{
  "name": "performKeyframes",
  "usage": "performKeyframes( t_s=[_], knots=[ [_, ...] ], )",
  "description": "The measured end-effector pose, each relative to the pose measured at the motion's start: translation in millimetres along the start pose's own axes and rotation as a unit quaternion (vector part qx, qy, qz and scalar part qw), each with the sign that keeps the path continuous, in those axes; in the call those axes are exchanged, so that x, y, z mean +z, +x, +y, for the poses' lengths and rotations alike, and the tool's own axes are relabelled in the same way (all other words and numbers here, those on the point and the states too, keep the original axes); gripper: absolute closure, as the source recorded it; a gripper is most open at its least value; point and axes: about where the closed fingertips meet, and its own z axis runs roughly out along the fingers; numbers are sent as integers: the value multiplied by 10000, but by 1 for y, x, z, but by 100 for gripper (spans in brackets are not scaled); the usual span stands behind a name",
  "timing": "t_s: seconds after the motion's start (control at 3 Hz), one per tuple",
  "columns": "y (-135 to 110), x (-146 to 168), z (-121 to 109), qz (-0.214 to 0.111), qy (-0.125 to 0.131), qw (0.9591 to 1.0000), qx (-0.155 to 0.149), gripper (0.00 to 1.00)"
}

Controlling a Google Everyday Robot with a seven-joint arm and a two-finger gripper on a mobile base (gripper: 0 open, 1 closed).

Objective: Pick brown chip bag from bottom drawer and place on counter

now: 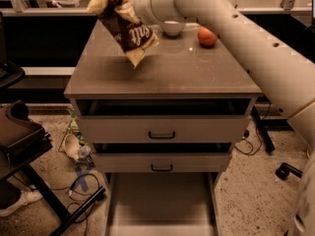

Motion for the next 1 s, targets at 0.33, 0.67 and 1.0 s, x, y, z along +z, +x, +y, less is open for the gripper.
performKeyframes(
  t_s=[0.33,0.67,1.0],
  knots=[
    [-1,2,2,-6,-22,10000,1,39],
    [-1,4,4,-13,-39,10000,1,17],
    [-2,6,6,-20,-57,10000,1,0]
  ],
)
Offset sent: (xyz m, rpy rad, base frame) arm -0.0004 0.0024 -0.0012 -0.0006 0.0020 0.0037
